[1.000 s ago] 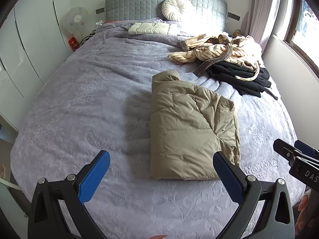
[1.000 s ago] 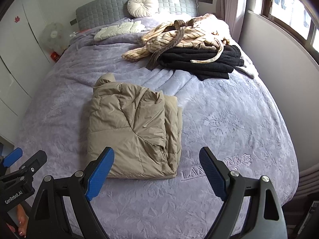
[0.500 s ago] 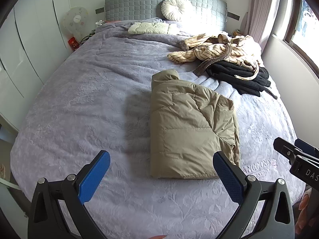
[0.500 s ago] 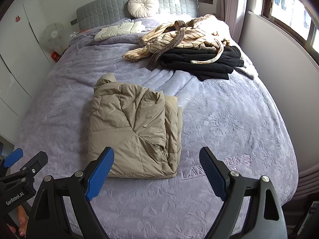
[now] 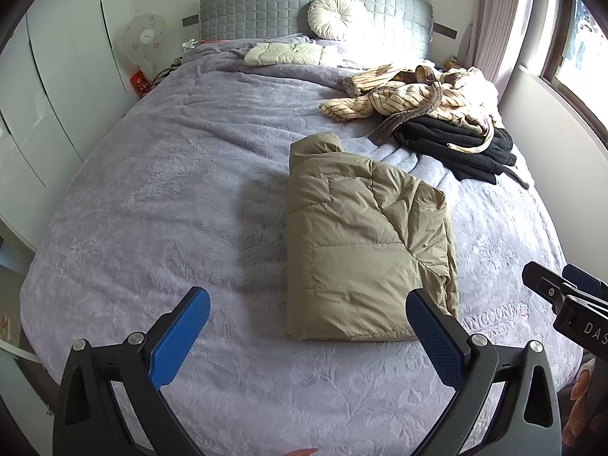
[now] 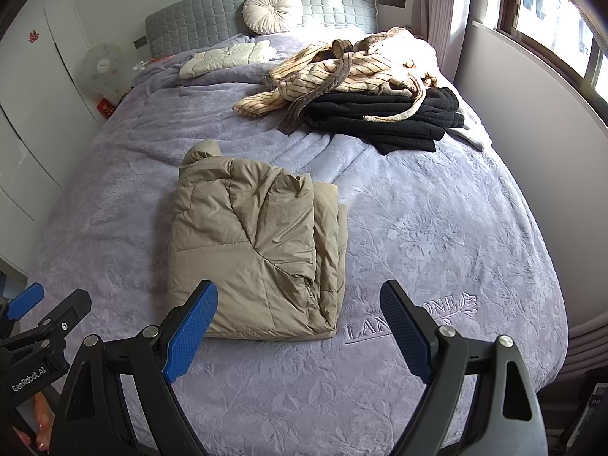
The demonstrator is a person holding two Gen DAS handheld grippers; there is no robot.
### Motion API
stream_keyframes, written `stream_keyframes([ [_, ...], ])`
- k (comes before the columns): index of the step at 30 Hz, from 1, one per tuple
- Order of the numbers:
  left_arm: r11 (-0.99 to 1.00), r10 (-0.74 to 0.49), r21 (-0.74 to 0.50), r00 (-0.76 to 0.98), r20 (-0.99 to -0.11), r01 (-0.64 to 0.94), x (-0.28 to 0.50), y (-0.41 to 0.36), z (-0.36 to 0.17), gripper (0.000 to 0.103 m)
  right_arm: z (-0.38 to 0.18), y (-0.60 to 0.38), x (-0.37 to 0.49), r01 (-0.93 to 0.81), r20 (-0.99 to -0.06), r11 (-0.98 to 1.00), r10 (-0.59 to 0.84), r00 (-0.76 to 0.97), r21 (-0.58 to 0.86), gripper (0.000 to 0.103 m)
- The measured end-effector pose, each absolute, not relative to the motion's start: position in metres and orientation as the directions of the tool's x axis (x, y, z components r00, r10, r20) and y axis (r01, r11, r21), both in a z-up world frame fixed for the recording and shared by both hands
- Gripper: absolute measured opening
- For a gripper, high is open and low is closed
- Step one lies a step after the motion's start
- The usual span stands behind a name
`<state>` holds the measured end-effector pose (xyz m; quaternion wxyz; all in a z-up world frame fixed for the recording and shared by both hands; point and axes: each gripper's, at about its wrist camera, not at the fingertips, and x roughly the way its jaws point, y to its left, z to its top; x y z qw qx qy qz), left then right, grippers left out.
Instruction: Fold large clothes
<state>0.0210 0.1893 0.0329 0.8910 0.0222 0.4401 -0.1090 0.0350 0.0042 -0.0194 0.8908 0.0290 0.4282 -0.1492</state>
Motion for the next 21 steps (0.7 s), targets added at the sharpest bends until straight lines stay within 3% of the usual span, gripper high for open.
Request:
stream_keyframes([
  [21,0.977,-0.168,-0.053,0.593,-0.788,0.207,0.0204,0.1895,0.0327,0.103,-0.0197,0.0066,0.0350,0.294,-0.771,0.953,-0.243,0.589,-0.076,0.089],
])
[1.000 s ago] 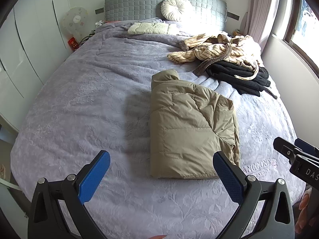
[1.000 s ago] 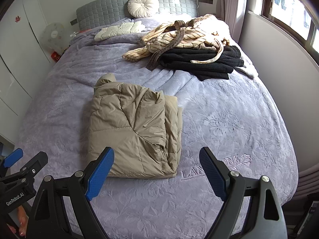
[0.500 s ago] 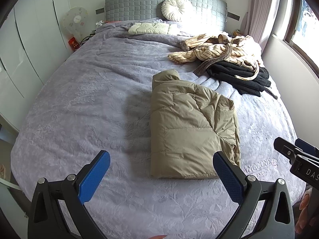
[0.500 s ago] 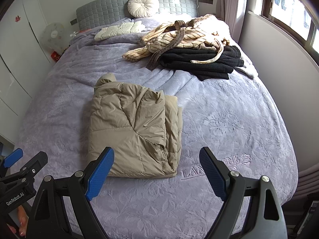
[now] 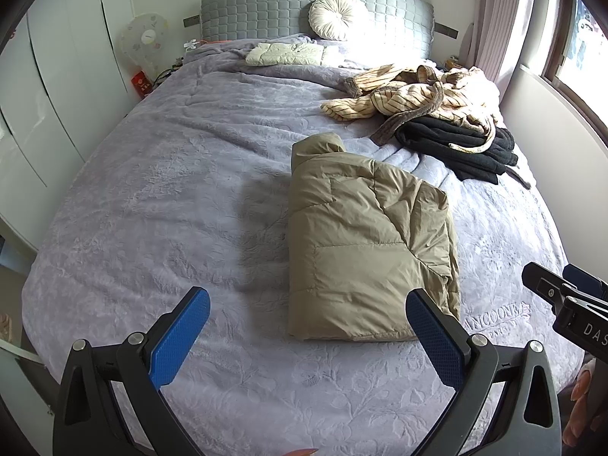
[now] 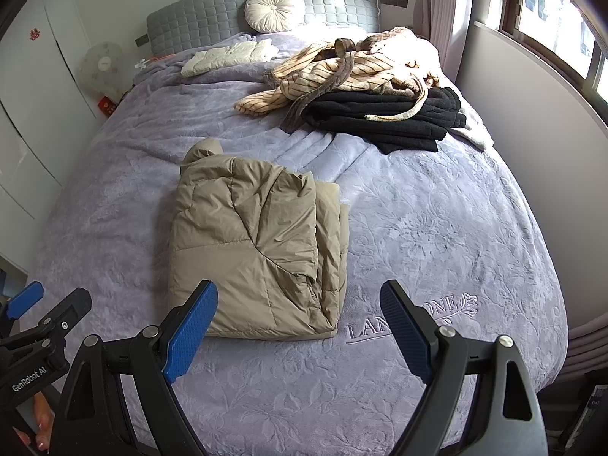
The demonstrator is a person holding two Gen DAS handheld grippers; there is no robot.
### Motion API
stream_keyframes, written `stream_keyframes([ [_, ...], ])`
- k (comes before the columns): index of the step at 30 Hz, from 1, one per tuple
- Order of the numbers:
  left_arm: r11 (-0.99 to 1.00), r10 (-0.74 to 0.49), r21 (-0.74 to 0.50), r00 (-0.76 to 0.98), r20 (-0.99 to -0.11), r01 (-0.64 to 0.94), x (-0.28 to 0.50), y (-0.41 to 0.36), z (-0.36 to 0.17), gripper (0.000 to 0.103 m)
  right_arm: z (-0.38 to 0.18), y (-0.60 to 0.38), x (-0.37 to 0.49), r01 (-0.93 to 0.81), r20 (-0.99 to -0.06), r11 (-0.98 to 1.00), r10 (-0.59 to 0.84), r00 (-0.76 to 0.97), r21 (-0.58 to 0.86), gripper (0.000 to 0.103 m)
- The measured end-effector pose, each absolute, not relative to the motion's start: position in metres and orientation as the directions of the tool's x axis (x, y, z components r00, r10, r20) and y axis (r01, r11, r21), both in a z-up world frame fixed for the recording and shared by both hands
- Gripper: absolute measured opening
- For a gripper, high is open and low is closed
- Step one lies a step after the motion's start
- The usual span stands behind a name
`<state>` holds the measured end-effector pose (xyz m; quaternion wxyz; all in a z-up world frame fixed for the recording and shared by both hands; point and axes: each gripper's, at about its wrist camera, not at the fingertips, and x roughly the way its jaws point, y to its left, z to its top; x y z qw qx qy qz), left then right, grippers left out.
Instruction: Fold large clothes
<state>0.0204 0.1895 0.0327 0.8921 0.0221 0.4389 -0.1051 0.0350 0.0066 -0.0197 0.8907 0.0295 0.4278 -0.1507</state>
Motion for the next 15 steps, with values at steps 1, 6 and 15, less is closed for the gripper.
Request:
stream_keyframes([
  [1,0.977,-0.167,-0.052,0.594,-0.787,0.206,0.0189,0.1901,0.0325,0.103,-0.0196,0.0068,0.0348,0.294,-0.771,0.953,-0.243,0.589,-0.076,0.089],
  [6,0.978,-0.160,-0.046,0.595,-0.787,0.203,0.0186,0.1911,0.0325,0.103,-0.0199,0.0069,0.0356,0.295,-0.771,0.952,-0.244,0.588,-0.076,0.089],
  [15,0.978,-0.160,-0.043,0.595,-0.788,0.206,0.0194,0.1954,0.0331,0.103,-0.0203,0.0072,0.0364,0.295,-0.771,0.953,-0.244,0.588,-0.077,0.089],
])
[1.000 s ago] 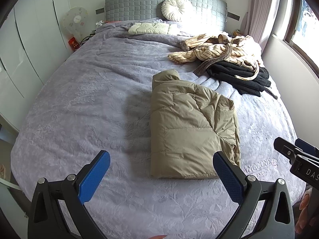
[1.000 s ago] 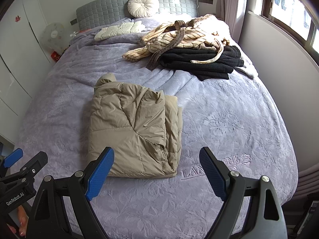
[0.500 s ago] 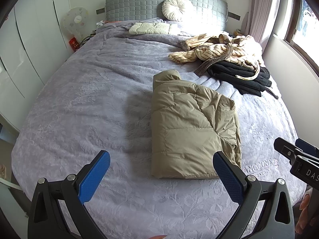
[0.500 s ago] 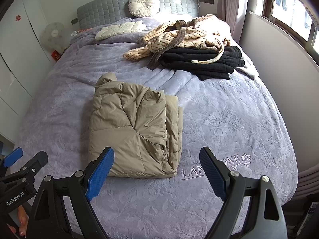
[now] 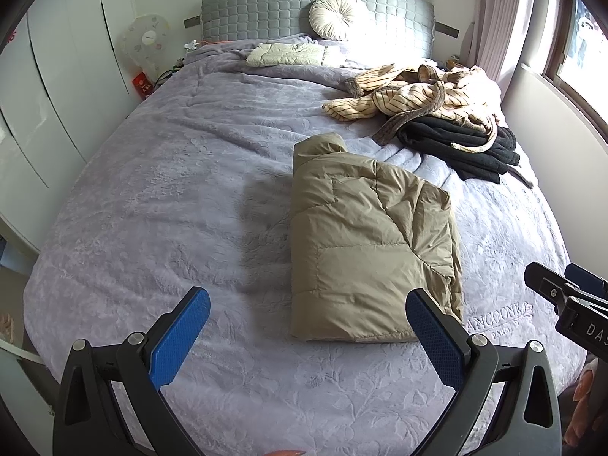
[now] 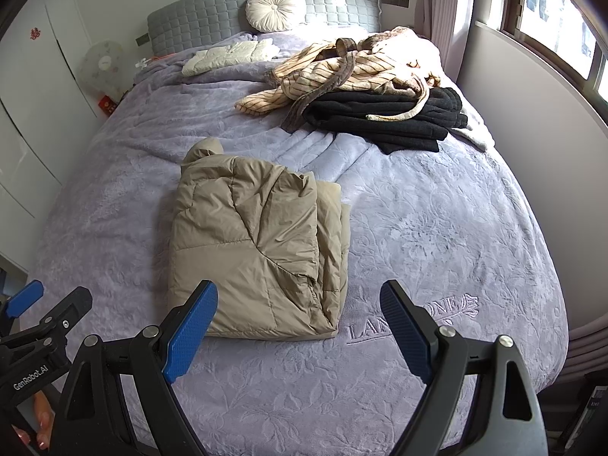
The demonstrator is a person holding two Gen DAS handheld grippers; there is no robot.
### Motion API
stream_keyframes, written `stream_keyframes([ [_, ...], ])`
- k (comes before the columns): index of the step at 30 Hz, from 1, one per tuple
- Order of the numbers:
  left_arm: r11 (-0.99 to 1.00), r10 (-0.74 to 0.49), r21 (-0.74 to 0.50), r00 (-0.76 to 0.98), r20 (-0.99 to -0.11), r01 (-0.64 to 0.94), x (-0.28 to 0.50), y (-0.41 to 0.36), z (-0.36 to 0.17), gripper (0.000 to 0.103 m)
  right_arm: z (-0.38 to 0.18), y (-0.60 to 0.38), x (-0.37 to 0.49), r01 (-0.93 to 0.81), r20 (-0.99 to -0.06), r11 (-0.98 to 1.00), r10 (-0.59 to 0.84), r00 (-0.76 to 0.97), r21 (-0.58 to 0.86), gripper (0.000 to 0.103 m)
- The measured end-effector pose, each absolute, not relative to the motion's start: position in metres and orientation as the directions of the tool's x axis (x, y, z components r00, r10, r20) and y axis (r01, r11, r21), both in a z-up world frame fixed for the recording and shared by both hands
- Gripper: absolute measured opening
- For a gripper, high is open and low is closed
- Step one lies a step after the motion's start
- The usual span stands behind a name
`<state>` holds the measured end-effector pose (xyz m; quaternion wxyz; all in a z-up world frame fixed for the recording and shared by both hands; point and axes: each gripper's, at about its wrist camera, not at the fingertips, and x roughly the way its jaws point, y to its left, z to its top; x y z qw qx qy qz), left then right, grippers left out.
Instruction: Fold large clothes
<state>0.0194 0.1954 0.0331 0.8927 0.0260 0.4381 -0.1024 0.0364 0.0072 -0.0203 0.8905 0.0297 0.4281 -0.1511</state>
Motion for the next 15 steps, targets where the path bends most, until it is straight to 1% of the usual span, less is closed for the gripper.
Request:
stream_keyframes([
  [15,0.978,-0.160,-0.046,0.594,-0.789,0.202,0.0228,0.1948,0.0323,0.103,-0.0209,0.0095,0.0363,0.298,-0.772,0.952,-0.245,0.587,-0.076,0.089],
])
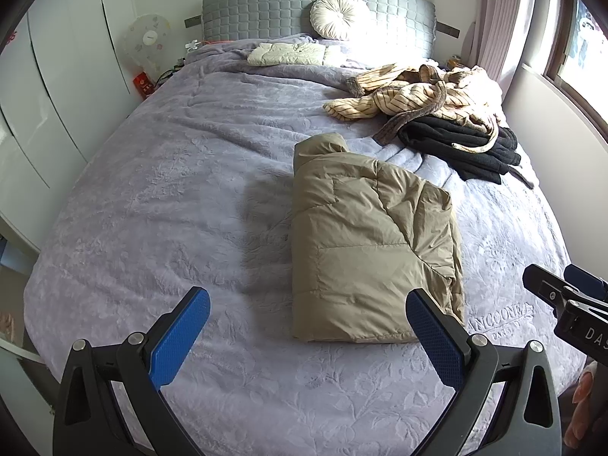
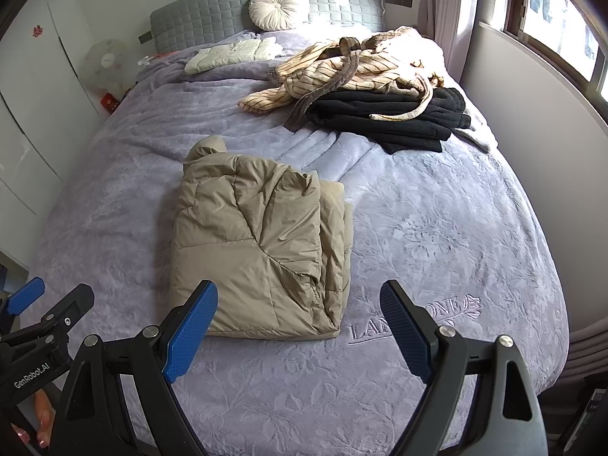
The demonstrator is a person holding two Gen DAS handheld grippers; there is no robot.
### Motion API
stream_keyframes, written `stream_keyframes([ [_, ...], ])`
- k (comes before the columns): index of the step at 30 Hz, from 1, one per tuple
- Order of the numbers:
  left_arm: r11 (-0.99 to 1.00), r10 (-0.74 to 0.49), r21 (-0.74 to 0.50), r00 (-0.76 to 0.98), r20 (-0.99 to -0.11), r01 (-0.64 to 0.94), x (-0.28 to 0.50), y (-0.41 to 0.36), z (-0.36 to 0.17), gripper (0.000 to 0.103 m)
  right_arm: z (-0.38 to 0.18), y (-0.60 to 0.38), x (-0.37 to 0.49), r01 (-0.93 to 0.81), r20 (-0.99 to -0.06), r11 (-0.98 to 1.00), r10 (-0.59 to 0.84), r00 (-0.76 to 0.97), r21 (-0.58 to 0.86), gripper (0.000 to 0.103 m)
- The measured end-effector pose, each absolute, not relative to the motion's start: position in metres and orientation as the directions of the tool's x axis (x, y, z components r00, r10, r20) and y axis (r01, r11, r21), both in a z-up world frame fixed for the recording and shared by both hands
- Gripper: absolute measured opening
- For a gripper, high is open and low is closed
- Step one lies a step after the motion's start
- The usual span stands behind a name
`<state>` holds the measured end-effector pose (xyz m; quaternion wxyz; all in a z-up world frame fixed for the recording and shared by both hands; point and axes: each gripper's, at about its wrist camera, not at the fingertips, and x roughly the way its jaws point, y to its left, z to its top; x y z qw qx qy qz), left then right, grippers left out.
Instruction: Fold large clothes
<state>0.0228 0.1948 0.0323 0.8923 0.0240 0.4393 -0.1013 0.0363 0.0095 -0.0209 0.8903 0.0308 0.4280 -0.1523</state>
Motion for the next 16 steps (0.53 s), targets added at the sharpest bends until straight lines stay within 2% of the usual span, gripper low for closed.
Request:
stream_keyframes([
  [16,0.976,-0.173,-0.057,0.592,-0.787,0.210,0.0277,0.1899,0.0334,0.103,-0.0197,0.0129,0.0327,0.302,-0.776,0.951,-0.242,0.583,-0.070,0.089],
])
